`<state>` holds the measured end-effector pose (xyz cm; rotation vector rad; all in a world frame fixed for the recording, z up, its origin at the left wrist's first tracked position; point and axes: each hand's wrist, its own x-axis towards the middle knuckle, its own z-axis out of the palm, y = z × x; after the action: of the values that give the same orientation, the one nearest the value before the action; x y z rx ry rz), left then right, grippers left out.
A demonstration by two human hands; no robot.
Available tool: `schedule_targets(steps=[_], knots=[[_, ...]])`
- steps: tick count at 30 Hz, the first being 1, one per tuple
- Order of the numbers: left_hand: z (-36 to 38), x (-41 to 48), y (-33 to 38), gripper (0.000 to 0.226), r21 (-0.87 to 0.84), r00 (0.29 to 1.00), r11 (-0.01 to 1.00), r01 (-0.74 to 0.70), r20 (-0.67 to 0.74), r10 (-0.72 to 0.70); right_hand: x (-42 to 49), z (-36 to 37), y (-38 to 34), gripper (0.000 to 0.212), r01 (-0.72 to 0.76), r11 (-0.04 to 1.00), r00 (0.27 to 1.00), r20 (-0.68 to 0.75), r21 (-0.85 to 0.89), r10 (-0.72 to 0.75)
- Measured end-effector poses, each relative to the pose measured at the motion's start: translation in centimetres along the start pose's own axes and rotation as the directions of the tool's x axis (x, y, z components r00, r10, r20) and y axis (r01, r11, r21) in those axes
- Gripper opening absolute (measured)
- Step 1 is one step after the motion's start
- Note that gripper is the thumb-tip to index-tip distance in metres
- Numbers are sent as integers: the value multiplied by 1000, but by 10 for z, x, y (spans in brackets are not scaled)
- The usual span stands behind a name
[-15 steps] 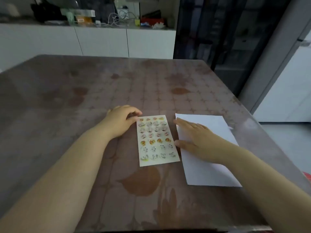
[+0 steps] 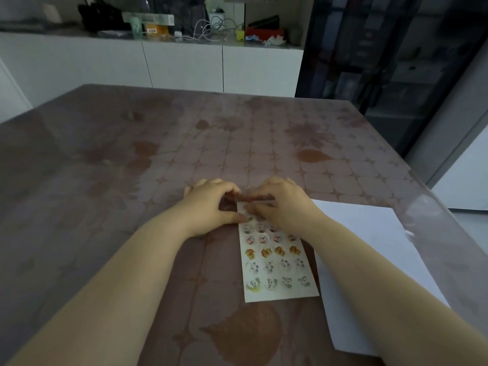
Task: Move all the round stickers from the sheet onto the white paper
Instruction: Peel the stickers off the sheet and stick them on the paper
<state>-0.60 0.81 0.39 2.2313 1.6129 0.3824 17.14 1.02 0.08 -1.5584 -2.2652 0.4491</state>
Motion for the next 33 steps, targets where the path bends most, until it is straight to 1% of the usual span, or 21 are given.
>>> schedule_targets(steps=[2,5,8,10,14,17,19,22,23,25,28,30,33], knots=[[1,1,0,42,-18,1000,1000,-10,6,10,0,0,5,27,25,999,1000,-20,40,-24],[3,1,0,39,-29,1000,1000,-1,7,2,1,4,6,18,55,995,994,-101,82,-47],[4,1,0,40,-32,1000,999,20,8,-19,3,11,5,10,125,989,979,-172,77,-110],[4,1,-1,41,-40,1000,999,28,2,-28,3,12,4,8,138,989,973,-195,59,-124],[4,3,-1,35,-88,999,996,32,-19,-33,4,13,1,13,158,987,975,-160,4,-155],[4,2,-2,29,-115,1000,993,5,-29,-9,4,15,-1,14,140,990,979,-150,-8,-140],[6,2,-2,30,-156,999,988,6,-37,-12,3,15,-3,15,109,994,984,-148,24,-104],[9,3,-5,44,-247,999,969,5,-35,-14,3,12,-6,17,38,991,992,-122,125,-22],[10,4,-5,45,-259,999,966,-2,-33,-7,2,11,-6,17,20,987,994,-113,162,-2],[9,4,-6,42,-257,999,967,-5,-37,-5,1,9,-7,16,2,977,995,-99,213,19],[6,2,-3,26,-192,998,981,-3,-65,-10,-1,6,-6,13,-13,965,997,-67,260,31],[5,0,-2,26,-149,995,989,-13,-95,-1,-2,3,-6,12,-12,964,997,-64,267,31],[4,-2,-1,27,-158,995,987,-8,-96,-8,-3,1,-6,12,-12,966,997,-70,259,31]])
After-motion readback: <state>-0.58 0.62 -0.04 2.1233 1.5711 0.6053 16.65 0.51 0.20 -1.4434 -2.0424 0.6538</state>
